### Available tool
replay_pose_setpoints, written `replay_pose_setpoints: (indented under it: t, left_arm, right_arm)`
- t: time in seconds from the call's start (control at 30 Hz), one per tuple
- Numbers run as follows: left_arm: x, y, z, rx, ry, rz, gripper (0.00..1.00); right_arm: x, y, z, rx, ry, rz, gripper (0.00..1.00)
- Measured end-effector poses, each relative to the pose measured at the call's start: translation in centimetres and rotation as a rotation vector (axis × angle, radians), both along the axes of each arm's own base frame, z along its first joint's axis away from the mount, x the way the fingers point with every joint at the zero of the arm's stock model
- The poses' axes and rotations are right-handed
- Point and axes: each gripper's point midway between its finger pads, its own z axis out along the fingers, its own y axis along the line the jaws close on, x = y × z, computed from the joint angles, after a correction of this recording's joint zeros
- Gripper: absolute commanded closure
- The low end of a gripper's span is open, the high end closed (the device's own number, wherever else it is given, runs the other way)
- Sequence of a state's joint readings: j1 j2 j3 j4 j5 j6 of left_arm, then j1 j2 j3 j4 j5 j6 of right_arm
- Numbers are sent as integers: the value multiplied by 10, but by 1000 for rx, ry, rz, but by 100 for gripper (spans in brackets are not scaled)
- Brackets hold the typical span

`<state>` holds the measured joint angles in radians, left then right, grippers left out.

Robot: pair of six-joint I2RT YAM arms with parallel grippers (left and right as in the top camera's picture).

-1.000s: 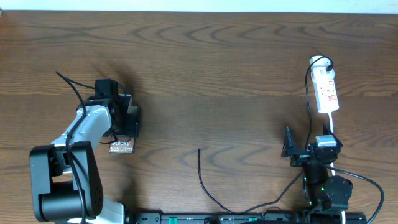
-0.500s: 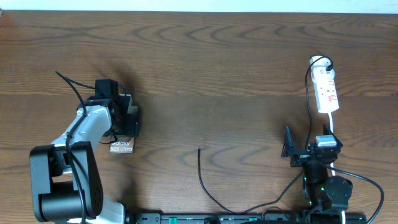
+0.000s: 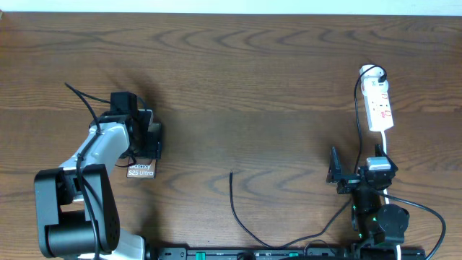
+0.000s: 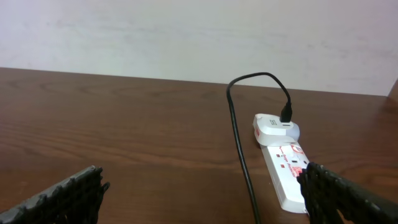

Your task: Plug charger to phone and switch on socket

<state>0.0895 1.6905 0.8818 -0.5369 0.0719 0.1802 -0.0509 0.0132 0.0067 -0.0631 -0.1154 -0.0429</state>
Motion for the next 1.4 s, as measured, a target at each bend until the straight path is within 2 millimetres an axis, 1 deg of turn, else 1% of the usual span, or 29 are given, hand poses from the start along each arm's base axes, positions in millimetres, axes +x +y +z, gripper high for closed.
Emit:
replay_pose_setpoints:
  t: [0.3,0.4,0.43,0.5,0.57,0.63,0.7,0.77,0.93,1.13,1.27,1.4]
  left_arm:
    - [0,0,1,0,0,0,93]
    - [2,0,7,-3,-4,12,93]
    - [6,0,12,-3,-18,17,93]
    - [18,-1,28,-15,-72,21,93]
    - [33,-4,50,-33,-151,18,93]
    - [43,-8,71,-54,-218,12,92]
    - [49,-13,92,-82,-284,14,93]
    - [50,-18,106,-119,-322,22,92]
    - [50,-34,126,-234,-368,85,92]
    - [48,-54,135,-413,-341,228,93]
    - [46,-72,142,-564,-293,331,92]
    - [51,-93,159,-753,-252,422,92]
  right_arm:
    - [0,0,0,0,0,0,1]
    - [0,0,0,0,0,0,1]
    - [0,0,0,0,0,0,1]
    - [0,0,0,0,0,0,1]
    - [0,0,0,0,0,0,1]
    - [0,0,0,0,0,0,1]
    - [0,0,0,0,0,0,1]
    - [0,0,0,0,0,0,1]
    - [0,0,0,0,0,0,1]
    - [0,0,0,0,0,0,1]
    - [0,0,0,0,0,0,1]
    - [0,0,0,0,0,0,1]
